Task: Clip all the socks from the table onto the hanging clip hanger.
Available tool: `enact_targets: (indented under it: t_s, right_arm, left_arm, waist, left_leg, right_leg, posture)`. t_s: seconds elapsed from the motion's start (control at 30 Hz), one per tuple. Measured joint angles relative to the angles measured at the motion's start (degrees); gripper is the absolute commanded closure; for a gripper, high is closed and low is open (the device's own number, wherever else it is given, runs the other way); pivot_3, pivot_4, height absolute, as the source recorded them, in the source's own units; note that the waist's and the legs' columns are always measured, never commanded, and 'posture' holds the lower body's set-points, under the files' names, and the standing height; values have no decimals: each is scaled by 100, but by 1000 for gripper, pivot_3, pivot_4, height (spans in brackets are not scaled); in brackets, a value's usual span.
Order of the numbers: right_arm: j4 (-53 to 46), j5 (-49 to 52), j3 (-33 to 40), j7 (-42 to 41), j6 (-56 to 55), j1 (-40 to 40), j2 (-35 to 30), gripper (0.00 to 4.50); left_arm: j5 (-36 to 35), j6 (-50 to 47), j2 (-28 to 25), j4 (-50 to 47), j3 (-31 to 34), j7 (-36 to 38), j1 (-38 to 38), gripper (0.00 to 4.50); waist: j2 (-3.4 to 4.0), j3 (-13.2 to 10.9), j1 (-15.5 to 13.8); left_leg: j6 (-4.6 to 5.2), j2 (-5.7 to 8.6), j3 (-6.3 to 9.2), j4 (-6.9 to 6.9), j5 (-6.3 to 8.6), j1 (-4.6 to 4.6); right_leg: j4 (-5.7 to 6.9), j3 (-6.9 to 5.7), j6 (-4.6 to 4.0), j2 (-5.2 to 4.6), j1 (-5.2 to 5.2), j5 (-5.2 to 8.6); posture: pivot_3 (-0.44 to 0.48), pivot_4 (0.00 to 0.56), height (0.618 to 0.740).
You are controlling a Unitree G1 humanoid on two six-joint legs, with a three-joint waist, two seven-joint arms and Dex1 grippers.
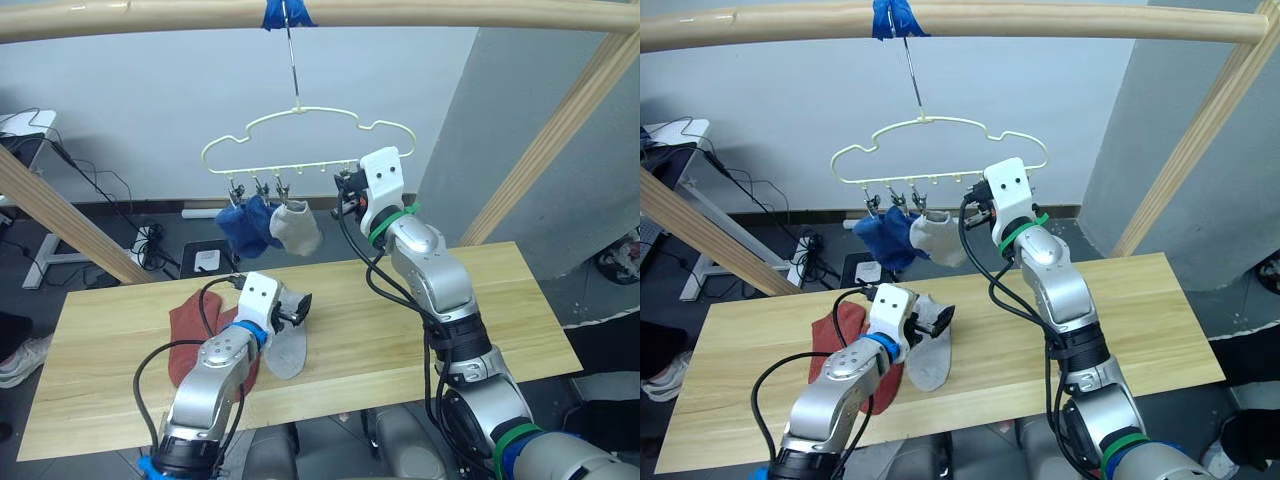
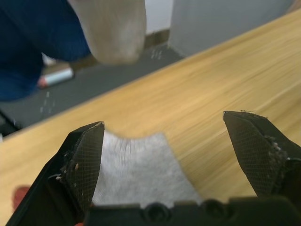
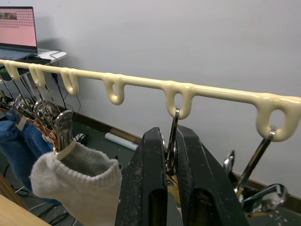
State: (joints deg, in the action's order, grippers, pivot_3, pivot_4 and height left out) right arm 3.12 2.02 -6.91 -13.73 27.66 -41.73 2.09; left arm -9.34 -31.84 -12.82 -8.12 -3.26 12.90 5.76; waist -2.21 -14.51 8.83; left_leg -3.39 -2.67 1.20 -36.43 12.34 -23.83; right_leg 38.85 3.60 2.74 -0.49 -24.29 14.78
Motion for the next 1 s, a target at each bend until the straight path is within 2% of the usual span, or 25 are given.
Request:
enact_targets:
  t_s: [0.17, 0.4, 0.53, 0.93, 0.97, 1.0]
  right_arm:
    - [-52, 32, -7, -35, 83, 0, 1, 4500]
    - [-64, 96, -5, -26, 160, 0, 11, 4500]
    - [-75, 133, -6, 6, 179, 0, 18, 4500]
    - [-124, 147, -8, 11, 203, 8, 18, 4500]
    - [-124, 147, -8, 10, 204, 8, 18, 4500]
    - [-124, 147, -8, 10, 204, 8, 18, 4500]
  left_arm:
    - [193, -60, 136, 560, 30, -278, 276, 40]
    - [342, -369, 91, 762, -101, -213, 336, 40]
    - [444, -415, 10, 1008, -123, -181, 485, 802]
    - [529, -417, -10, 1069, -137, -57, 505, 4259]
    - [520, -399, 1, 1069, -127, -29, 491, 4481]
    - [516, -377, 23, 1068, -110, -6, 476, 4481]
  waist:
    - [0, 0, -3]
    - [0, 0, -1]
    - [0, 0, 4]
    - [0, 0, 10]
    - [0, 0, 11]
    - [0, 0, 10]
  left_leg:
    - [0, 0, -2, 0, 0, -1]
    - [0, 0, 0, 1, 0, -1]
    - [0, 0, 0, 1, 0, -1]
    - [0, 0, -1, 2, 0, -1]
    - [0, 0, -2, 2, 0, -1]
    - [0, 0, -2, 2, 0, -1]
  right_leg:
    - [-3, 2, 0, 0, 0, 0]
    - [-3, 0, 2, 0, 0, 1]
    - [-4, 0, 2, 0, 0, 1]
    - [-7, 1, 3, -1, 0, 2]
    - [-7, 1, 3, -1, 0, 2]
    - [-7, 1, 3, -1, 0, 2]
  posture:
    - [-185, 262, 740]
    - [-196, 255, 740]
    - [-203, 251, 740]
    - [-205, 248, 740]
    - [-205, 248, 740]
    - [-205, 248, 740]
